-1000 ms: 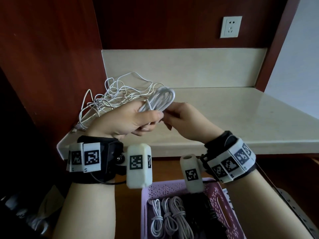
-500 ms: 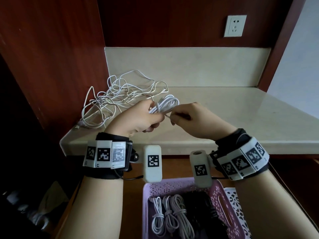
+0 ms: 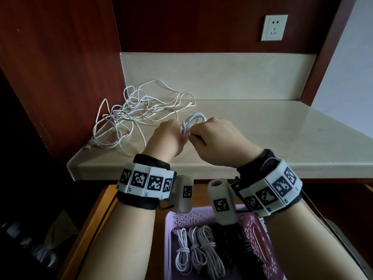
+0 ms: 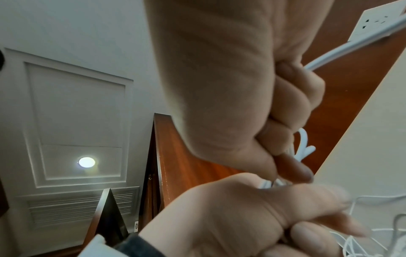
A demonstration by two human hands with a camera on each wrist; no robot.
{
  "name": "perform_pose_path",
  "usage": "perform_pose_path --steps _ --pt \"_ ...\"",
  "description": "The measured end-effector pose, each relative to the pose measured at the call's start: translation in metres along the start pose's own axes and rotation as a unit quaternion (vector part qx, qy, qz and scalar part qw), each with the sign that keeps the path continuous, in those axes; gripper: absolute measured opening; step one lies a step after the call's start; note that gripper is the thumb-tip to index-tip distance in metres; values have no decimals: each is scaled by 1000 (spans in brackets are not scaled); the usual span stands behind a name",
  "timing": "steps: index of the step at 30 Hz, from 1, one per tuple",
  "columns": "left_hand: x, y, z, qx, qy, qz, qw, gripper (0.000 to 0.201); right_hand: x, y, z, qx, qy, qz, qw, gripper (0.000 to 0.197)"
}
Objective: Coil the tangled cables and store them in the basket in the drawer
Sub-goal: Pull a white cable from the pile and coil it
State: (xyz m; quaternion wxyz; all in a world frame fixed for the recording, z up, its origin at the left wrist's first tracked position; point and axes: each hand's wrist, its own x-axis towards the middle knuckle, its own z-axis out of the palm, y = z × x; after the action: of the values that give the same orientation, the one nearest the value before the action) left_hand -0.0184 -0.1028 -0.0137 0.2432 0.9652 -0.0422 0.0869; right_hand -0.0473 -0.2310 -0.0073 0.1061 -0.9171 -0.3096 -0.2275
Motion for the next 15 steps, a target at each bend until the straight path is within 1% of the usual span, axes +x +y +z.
perform_pose_path --steps 2,3,5,8,10,12,15 --pt "1 -1 -1 -3 -8 -6 1000 32 0 -3 -1 6 4 -3 1000 42" --pt "1 -3 -1 4 -1 -1 1000 33 1 -3 -1 10 -1 5 1000 43" --pt "0 -7 0 30 30 11 999 32 2 -1 3 12 -40 35 999 45" --pt "-4 -9 3 76 63 20 995 17 0 0 4 -4 -109 61 992 28" --pt "-7 -7 6 93 67 30 993 14 -2 -1 -1 -18 -138 77 987 26" --pt "-11 -3 9 105 68 38 991 13 -5 0 -9 -45 -148 84 984 29" --pt "-15 2 12 123 64 43 989 17 -12 2 -19 -92 -135 71 984 14"
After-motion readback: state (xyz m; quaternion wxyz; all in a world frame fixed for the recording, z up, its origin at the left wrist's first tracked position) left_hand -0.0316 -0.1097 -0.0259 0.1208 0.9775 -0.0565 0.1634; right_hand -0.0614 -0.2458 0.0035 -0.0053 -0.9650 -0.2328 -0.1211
